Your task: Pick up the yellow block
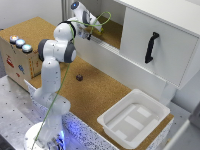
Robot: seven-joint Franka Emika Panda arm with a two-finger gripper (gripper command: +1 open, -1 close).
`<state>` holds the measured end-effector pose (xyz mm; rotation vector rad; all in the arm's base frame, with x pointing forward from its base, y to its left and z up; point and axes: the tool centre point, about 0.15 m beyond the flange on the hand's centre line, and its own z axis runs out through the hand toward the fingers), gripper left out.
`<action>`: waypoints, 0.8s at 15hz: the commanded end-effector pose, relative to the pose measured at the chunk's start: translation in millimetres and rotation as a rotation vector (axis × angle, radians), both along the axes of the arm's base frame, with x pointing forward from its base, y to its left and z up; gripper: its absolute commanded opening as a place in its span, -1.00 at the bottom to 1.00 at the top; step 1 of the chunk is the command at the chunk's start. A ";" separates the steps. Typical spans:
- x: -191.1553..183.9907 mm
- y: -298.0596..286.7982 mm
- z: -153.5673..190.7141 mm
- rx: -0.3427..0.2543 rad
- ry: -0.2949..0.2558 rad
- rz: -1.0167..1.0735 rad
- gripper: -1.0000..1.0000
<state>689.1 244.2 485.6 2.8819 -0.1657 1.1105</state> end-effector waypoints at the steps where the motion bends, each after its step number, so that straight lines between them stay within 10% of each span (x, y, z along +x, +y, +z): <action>1: 25.7 -1.5 -11.5 -0.022 0.054 -0.088 -1.00; 12: 26.0 -3.7 -19.8 -0.009 0.071 -0.030 -1.00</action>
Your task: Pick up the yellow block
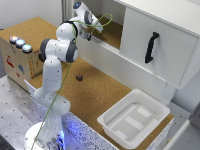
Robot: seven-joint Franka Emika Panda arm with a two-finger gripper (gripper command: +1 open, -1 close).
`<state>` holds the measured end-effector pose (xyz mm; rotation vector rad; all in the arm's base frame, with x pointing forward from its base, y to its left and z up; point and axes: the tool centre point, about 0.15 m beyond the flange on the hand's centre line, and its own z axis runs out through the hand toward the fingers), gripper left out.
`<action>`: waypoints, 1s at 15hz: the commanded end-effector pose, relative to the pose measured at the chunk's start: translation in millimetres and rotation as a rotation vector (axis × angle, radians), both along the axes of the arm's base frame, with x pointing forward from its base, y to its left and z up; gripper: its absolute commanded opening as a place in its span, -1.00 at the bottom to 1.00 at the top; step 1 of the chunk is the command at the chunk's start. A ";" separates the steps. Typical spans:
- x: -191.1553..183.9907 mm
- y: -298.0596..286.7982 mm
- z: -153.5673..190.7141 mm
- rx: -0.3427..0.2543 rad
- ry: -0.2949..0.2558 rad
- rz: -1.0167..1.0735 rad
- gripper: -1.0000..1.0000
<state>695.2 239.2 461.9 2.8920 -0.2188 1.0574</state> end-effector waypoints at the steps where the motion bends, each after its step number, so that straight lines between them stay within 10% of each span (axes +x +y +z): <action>1: 15.2 1.8 8.0 -0.027 0.024 0.014 -1.00; 15: -124.5 -46.6 27.9 -0.129 0.035 0.076 -1.00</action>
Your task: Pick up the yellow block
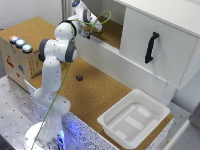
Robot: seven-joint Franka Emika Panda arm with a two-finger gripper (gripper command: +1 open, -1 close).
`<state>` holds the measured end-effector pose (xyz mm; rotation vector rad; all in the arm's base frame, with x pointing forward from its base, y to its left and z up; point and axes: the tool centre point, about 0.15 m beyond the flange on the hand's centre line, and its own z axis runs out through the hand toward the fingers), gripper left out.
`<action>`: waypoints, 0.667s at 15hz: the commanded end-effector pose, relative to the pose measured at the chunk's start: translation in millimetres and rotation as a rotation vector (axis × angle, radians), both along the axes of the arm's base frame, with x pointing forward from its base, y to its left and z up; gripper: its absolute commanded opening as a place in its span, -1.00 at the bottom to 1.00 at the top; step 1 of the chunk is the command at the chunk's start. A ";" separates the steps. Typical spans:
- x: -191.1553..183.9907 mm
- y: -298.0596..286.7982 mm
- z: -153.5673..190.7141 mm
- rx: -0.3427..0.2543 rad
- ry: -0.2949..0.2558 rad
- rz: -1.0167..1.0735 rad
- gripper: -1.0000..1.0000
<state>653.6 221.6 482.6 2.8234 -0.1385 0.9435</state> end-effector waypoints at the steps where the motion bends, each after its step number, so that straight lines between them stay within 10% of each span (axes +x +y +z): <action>1: -97.2 -34.3 7.0 -0.017 -0.016 0.066 -1.00; 10: -170.8 -92.9 -4.7 0.110 0.060 0.263 -1.00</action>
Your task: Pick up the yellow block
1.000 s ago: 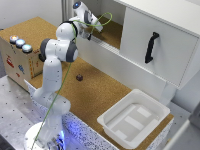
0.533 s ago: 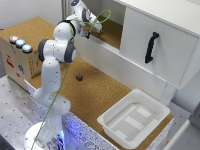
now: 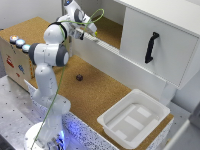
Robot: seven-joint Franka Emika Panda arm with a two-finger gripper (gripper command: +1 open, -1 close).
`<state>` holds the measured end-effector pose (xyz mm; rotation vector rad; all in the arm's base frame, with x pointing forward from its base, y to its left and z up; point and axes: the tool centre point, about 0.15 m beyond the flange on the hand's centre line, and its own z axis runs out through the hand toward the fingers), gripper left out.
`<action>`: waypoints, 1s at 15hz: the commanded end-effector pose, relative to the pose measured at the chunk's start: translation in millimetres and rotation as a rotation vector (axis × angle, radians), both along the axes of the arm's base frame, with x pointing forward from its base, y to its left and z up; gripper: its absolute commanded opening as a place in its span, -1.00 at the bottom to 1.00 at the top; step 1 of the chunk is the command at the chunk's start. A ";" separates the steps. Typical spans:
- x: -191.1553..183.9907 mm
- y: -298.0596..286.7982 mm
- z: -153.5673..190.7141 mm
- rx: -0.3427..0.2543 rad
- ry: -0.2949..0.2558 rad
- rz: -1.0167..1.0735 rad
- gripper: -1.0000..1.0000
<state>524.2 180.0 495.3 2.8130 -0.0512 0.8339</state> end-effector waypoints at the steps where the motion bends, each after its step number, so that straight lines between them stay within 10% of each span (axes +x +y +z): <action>1: -46.8 -59.1 -22.2 0.175 0.005 0.247 -1.00; 11: -113.3 -75.2 -97.2 0.214 0.296 0.367 -1.00; 15: -134.6 -75.2 -135.0 0.146 0.458 0.417 -1.00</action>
